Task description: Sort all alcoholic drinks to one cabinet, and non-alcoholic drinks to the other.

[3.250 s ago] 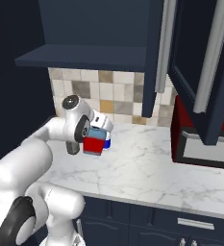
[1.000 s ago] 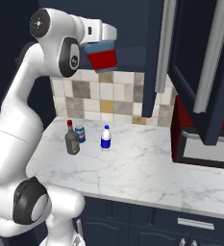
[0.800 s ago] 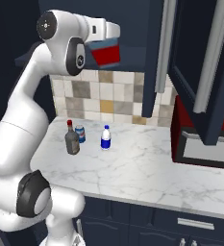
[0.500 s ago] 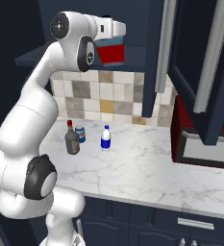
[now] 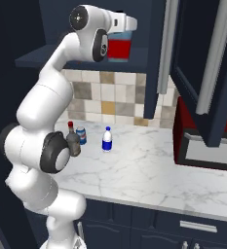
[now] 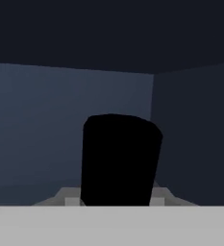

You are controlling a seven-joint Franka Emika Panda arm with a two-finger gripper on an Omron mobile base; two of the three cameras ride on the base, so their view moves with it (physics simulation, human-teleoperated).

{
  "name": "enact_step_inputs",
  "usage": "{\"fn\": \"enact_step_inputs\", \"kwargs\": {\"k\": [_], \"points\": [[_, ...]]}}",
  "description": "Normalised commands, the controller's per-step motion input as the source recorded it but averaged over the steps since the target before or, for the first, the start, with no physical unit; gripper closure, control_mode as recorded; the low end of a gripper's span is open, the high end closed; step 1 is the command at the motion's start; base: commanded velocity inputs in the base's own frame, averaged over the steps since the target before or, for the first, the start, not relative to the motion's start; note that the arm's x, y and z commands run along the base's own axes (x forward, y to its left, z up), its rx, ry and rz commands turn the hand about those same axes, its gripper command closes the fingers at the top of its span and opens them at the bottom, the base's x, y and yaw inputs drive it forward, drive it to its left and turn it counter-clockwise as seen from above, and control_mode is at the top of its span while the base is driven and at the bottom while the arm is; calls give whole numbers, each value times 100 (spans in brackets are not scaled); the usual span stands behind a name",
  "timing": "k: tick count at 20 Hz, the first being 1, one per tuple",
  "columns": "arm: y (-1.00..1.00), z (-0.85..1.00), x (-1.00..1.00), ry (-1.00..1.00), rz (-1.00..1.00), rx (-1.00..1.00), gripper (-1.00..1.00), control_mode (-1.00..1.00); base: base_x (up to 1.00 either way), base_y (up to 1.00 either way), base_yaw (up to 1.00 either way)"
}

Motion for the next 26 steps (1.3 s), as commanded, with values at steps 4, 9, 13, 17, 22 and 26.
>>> {"fn": "enact_step_inputs", "kwargs": {"k": [4,9,13,17,22,26], "points": [[0,18,19,-7,0,0,100,-100,0,0,0],[0,11,19,-7,0,0,100,-100,0,0,0],[-4,-7,33,0,0,0,100,-100,0,0,0],[-1,-25,41,0,0,0,100,-100,0,0,0],[0,-34,7,0,3,0,100,-100,0,0,0],[0,-34,0,0,3,0,-100,-100,0,0,0]]}}
